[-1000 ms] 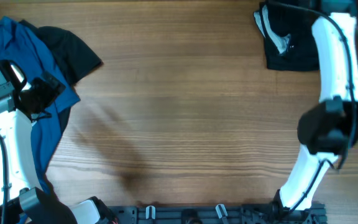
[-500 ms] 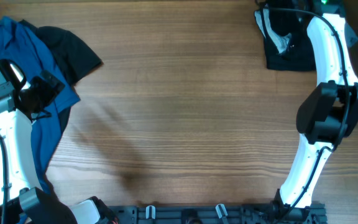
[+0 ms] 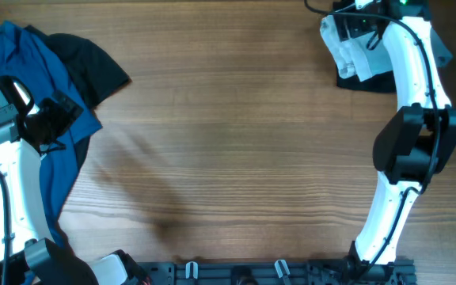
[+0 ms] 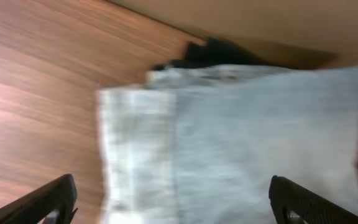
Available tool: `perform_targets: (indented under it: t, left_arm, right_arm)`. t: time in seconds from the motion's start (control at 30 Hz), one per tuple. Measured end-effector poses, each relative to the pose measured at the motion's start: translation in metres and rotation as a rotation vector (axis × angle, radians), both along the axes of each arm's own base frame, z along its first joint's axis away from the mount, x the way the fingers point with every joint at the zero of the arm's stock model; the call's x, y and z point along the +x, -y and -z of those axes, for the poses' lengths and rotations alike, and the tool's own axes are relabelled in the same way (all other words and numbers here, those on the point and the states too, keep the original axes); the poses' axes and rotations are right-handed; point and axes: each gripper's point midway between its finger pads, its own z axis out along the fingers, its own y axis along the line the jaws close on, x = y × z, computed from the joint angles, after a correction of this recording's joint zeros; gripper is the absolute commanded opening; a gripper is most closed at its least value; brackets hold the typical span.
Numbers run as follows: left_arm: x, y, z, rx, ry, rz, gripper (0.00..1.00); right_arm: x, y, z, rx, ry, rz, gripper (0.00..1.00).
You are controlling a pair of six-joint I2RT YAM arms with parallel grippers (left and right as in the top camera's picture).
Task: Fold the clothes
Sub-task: 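Place the shorts onto the black garment stack and adjust with the right gripper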
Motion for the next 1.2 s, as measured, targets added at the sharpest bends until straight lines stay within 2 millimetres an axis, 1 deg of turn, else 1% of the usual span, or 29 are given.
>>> perform_targets:
  t: [0.07,0.1,0.2,0.23,0.3,0.33,0.4,0.43,0.47,0.5,0.53,0.57,0.6,0.67,0.7,0.8,0.87,0.9,0.97,1.1,1.13,1.2]
  left_arm:
    - [0.000,0.000,0.000,0.000,0.000,0.000,1.00]
    - [0.000,0.000,0.000,0.000,0.000,0.000,1.00]
    - [0.000,0.000,0.000,0.000,0.000,0.000,1.00]
    - [0.000,0.000,0.000,0.000,0.000,0.000,1.00]
    - [0.000,0.000,0.000,0.000,0.000,0.000,1.00]
    - [0.000,0.000,0.000,0.000,0.000,0.000,1.00]
    - [0.000,0.000,0.000,0.000,0.001,0.000,1.00]
    - [0.000,0.000,0.000,0.000,0.001,0.000,1.00]
    - [0.000,0.000,0.000,0.000,0.000,0.000,1.00]
    - [0.000,0.000,0.000,0.001,0.001,0.000,1.00]
    - [0.000,0.000,0.000,0.000,0.000,0.000,1.00]
    - [0.000,0.000,0.000,0.000,0.000,0.000,1.00]
    - [0.000,0.000,0.000,0.000,0.000,0.000,1.00]
    - [0.000,0.000,0.000,0.000,0.000,0.000,1.00]
    - [0.000,0.000,0.000,0.000,0.000,0.000,1.00]
    - [0.000,0.000,0.000,-0.001,-0.001,0.000,1.00]
    - [-0.001,0.000,0.000,-0.002,-0.003,0.000,1.00]
    - [-0.001,0.000,0.001,-0.002,-0.004,0.000,1.00]
    - [-0.001,0.000,0.000,-0.002,-0.003,0.000,1.00]
    - [-0.001,0.000,0.001,-0.002,-0.004,0.000,1.00]
    - [-0.001,0.000,0.001,-0.002,-0.004,0.000,1.00]
    - [-0.001,0.000,0.001,-0.002,-0.004,0.000,1.00]
  right_arm:
    - [-0.002,-0.009,-0.018,0.048,0.033,-0.007,1.00]
    - [-0.002,-0.011,-0.034,0.065,0.064,0.001,1.00]
    - [-0.004,-0.008,-0.093,0.109,0.202,0.056,1.00]
    - [-0.005,-0.005,-0.109,0.118,0.237,0.081,1.00]
    - [-0.010,0.005,-0.125,0.130,0.268,0.143,0.98]
    - [-0.014,0.014,-0.125,0.138,0.259,0.188,0.94]
    - [-0.028,0.040,-0.104,0.161,0.179,0.311,0.69]
    - [-0.034,0.052,-0.092,0.175,0.140,0.366,0.50]
    - [-0.039,0.064,-0.080,0.192,0.103,0.424,0.38]
    - [-0.041,0.070,-0.073,0.198,0.083,0.450,0.34]
    - [-0.045,0.080,-0.057,0.219,0.041,0.495,0.25]
    - [-0.046,0.086,-0.044,0.232,0.013,0.519,0.19]
    - [-0.047,0.092,-0.026,0.243,-0.025,0.546,0.15]
    - [-0.050,0.094,-0.001,0.255,-0.089,0.570,0.09]
    - [-0.050,0.089,0.010,0.265,-0.119,0.558,0.04]
    - [-0.049,0.078,0.025,0.285,-0.158,0.529,0.04]
    - [-0.056,0.072,0.038,0.289,-0.215,0.527,0.04]
    - [-0.060,0.070,0.049,0.293,-0.252,0.528,0.04]
    - [-0.065,0.068,0.076,0.294,-0.319,0.541,0.04]
    - [-0.069,0.067,0.134,0.292,-0.421,0.556,0.04]
    - [-0.068,0.066,0.138,0.295,-0.426,0.555,0.04]
    - [-0.066,0.064,0.136,0.315,-0.417,0.547,0.04]
